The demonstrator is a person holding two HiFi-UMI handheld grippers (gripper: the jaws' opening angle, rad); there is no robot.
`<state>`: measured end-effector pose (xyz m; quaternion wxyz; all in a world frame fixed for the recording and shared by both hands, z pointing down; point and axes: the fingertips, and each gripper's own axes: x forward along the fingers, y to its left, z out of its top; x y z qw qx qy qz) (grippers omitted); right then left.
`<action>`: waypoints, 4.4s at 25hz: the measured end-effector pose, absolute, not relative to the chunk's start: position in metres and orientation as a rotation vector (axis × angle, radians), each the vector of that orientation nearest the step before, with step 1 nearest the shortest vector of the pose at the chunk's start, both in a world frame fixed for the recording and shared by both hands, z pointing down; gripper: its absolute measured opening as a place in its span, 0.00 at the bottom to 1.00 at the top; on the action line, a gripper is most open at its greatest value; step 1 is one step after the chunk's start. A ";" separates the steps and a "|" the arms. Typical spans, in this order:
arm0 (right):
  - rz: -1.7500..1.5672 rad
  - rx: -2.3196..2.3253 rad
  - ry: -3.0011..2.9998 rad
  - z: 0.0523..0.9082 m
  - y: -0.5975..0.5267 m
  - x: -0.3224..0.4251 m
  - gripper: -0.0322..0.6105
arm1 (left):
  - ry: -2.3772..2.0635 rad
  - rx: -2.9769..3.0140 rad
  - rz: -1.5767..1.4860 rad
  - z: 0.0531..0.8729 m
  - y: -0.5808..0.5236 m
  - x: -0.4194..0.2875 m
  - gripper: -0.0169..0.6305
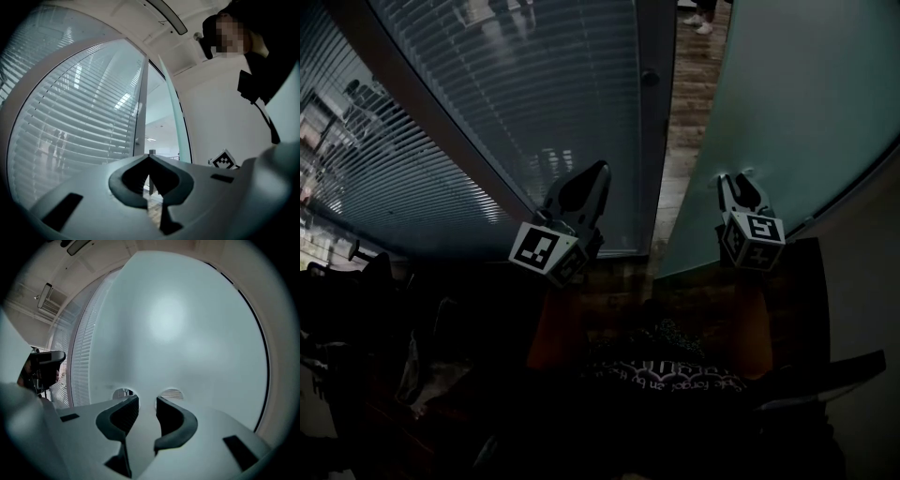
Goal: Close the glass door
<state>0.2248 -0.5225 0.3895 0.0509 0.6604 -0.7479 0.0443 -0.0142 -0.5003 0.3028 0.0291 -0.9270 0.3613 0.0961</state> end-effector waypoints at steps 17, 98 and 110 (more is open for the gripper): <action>0.134 1.929 -2.329 0.397 -0.590 0.222 0.23 | 1.228 -2.794 0.322 0.302 -0.539 -0.009 0.03; 0.116 1.917 -2.270 0.393 -0.654 0.221 0.24 | 1.277 -2.778 0.315 0.301 -0.582 -0.014 0.03; -0.167 2.018 -2.365 0.324 -0.604 0.215 0.19 | 1.247 -2.782 0.299 0.297 -0.580 -0.008 0.03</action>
